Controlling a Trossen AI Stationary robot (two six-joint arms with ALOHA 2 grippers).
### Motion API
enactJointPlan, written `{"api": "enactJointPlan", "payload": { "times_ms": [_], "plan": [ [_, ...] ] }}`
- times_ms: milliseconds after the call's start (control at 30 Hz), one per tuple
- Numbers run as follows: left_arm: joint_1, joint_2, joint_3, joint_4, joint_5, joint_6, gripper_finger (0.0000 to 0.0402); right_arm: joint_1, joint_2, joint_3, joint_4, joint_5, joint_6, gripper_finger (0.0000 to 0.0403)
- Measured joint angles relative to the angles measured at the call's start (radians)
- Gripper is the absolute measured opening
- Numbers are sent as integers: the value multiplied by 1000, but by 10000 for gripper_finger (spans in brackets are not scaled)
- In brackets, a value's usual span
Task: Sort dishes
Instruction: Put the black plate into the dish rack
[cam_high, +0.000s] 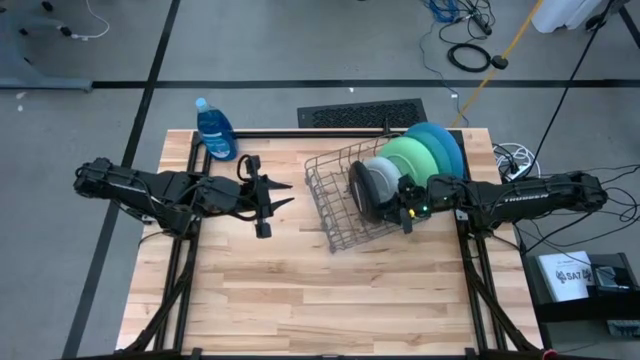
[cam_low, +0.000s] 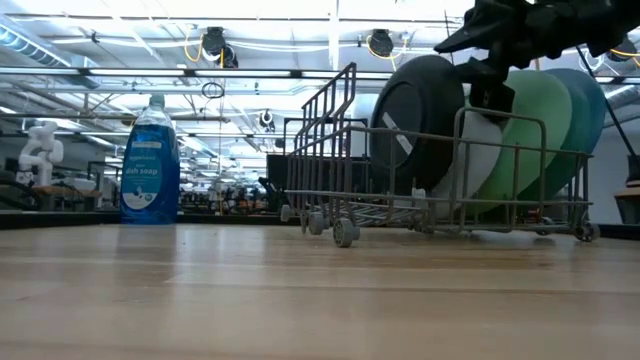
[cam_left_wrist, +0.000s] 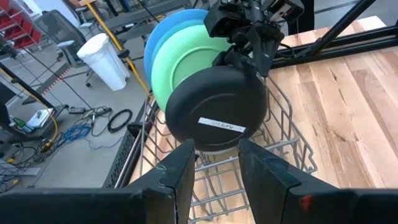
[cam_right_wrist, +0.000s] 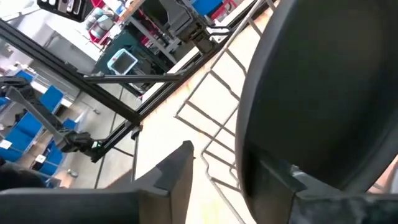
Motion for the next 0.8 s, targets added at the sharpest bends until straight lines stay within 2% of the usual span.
{"api": "enactJointPlan", "payload": {
  "times_ms": [167,633,800],
  "plan": [
    [0,0,0,-1,10,0,127,0,0,0,19,-3,1,148],
    [0,0,0,0,11,-1,127,1,-5,3,81,-1,-3,146],
    [17,52,0,72,130,5,127,1,-5,3,81,15,-3,146]
  ]
}}
